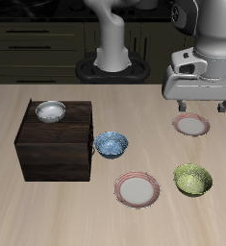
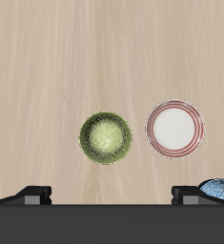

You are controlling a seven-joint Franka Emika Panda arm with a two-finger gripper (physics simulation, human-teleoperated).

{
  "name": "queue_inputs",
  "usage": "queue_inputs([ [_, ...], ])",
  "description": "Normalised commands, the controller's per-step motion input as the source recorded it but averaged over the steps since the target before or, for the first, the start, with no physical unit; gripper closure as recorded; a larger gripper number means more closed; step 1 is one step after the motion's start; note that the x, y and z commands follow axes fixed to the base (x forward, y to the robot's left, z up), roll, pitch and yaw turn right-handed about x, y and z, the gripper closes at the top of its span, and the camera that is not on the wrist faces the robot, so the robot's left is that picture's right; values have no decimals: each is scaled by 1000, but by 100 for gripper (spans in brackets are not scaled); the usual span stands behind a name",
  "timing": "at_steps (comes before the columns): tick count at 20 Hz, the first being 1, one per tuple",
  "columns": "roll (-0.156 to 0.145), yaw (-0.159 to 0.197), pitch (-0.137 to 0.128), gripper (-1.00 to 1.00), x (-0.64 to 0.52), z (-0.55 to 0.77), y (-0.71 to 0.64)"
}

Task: Place the green bowl on the plate next to the green bowl

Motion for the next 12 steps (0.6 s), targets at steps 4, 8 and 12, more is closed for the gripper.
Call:
queue_inputs([
  [4,-27,-2,41,-100,178,-446,-109],
  [8,-17,9,17,-100,99,-251,-114],
  [12,-14,-13,33,-100,93,-362,-134],
])
